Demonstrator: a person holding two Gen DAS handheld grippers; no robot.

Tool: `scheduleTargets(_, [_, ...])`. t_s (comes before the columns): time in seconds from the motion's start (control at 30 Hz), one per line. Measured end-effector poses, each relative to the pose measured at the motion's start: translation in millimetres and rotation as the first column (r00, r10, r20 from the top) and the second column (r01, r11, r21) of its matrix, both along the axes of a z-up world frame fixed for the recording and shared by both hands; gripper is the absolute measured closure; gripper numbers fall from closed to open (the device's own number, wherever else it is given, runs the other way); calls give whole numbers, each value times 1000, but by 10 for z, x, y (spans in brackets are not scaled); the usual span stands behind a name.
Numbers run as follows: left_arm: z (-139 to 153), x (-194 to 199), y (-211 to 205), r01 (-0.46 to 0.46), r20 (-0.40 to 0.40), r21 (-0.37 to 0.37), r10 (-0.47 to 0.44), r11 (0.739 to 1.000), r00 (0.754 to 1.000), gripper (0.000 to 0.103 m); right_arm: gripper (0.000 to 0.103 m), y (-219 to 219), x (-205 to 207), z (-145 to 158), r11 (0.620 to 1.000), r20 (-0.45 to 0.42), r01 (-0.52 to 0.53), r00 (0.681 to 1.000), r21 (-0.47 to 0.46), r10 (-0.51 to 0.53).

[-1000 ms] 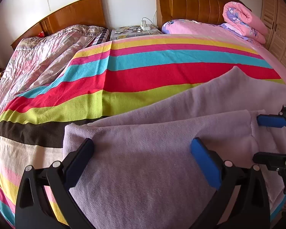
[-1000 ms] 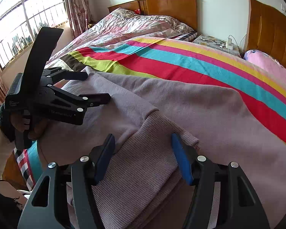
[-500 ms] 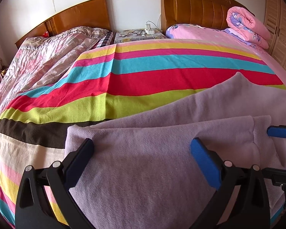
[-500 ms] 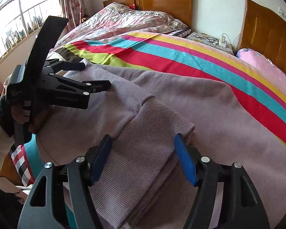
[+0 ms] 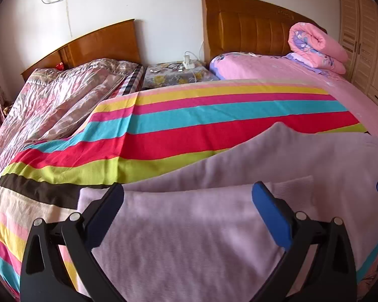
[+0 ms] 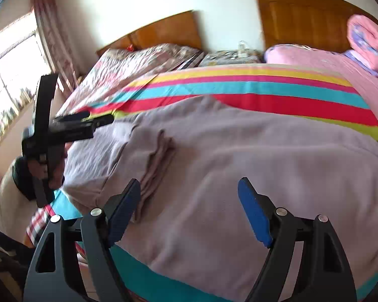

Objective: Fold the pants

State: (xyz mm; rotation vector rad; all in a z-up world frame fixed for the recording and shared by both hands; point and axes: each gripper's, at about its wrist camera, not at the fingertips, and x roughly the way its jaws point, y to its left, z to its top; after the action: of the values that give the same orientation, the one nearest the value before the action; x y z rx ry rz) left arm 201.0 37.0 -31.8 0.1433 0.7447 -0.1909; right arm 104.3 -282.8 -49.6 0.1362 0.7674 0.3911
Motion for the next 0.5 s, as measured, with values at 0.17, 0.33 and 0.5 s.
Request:
scheduleTargets(0.17, [-126,-148,-810,186,-22,9,-186,983,982,1,26,-1286,-679,-10,898,-52,353,935,262,-352])
scheduleTargets(0.33, [-533,-211,-1135,219,-88,123,-209,968,974,1,26,-1842,-1112,-246,794,-149,513,857,325,-493])
scheduleTargets(0.5, [-626,-169,-1136,217,-127,137,-200,967,972,1,26,-1988,-918,-514,762,-236,552,834,340,-499])
